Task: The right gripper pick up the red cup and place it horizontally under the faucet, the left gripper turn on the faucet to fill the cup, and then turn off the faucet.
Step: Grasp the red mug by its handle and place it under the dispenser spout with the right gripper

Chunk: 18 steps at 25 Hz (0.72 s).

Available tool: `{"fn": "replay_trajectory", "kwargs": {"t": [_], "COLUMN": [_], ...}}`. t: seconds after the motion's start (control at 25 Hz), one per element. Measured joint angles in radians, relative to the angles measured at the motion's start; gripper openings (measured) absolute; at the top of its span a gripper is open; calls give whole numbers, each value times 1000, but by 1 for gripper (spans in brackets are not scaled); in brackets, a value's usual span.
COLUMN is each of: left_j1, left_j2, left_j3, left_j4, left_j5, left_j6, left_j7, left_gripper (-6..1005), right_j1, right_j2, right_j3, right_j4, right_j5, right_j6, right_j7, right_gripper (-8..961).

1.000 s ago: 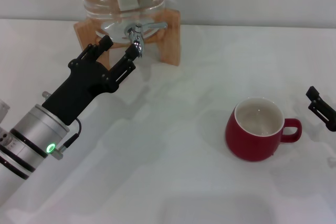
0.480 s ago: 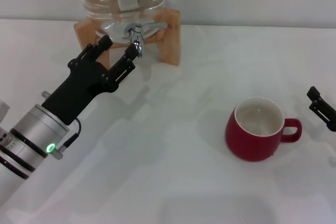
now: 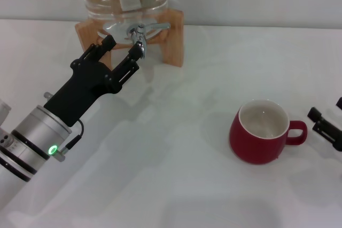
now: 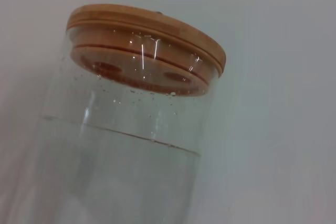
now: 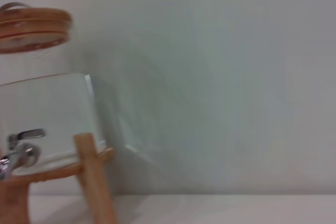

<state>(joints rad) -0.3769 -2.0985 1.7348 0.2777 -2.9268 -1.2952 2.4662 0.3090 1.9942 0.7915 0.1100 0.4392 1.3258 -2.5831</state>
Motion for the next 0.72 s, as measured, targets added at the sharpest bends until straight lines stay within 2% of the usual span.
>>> {"fn": "replay_trajectory", "kwargs": {"t": [0.24,0.56,0.72], "left_j1": [-2,-1,8], "left_j2": [0,0,0], "left_j3": [1,1,-1], "left_j4": [0,0,0], "left_j5": [0,0,0], "left_j6": [2,-1,-1], "left_j7": [0,-1,-1], "left_gripper": [757,757,757], "right_j1": [8,48,50], "right_j2": [-8,9,10], "right_j3": [0,-8,-7], "right_j4": [-6,-20,-21], "right_j5": [-82,-91,-90], "right_j6": [12,-32,-47], "right_j7": [8,1,0], "right_gripper": [873,873,873]}}
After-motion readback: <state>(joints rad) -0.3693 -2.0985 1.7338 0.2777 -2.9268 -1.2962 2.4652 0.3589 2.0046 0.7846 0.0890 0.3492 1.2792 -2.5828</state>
